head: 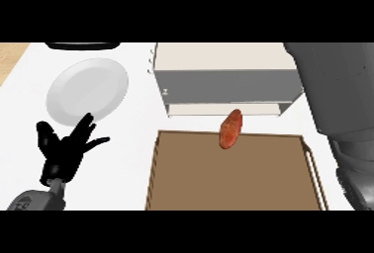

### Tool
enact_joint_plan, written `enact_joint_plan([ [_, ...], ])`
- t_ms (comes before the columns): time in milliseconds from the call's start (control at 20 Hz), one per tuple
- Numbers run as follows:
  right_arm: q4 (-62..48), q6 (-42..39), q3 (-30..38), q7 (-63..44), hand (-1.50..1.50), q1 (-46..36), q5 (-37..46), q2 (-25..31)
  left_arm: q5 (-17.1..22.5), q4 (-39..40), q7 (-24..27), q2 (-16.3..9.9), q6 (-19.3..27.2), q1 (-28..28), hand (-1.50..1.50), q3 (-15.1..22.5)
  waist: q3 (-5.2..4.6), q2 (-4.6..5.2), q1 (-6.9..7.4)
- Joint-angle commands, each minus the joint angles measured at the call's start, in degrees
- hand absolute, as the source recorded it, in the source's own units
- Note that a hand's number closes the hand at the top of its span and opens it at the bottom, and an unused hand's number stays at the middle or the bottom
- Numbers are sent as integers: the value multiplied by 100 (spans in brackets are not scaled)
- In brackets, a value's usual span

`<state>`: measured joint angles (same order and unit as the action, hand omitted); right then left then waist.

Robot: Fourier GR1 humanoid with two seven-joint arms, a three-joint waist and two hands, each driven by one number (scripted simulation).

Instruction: Pick the squash from the tray and place it in the tiered shelf

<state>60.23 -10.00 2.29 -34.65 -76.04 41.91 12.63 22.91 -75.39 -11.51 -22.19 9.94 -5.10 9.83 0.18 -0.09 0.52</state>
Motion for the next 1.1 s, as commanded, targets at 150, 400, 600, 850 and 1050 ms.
enact_joint_plan([
  [150, -246, 697, 557, -278, 150, -170, -81, -91, 3, -119, -314, -63, -107, 105, 0, -50, -19, 21, 53],
  [400, -168, 1244, 843, -400, -150, -229, -262, -309, -160, 149, -65, 100, -118, 9, 0, -72, -22, 21, -7],
  [600, 86, 1674, 1326, -90, -150, -17, -766, -384, -101, -251, -345, -18, -63, 156, 0, -133, -15, 9, 12],
  [850, 281, 1985, 1714, -261, -150, -27, -1198, -467, -243, -78, -89, 141, -38, 150, 0, -152, -17, 7, -7],
  [1050, 544, 2383, 1804, -656, -150, -188, -991, -150, -166, 172, -250, 99, -156, 29, 0, -290, -20, -3, -54],
])
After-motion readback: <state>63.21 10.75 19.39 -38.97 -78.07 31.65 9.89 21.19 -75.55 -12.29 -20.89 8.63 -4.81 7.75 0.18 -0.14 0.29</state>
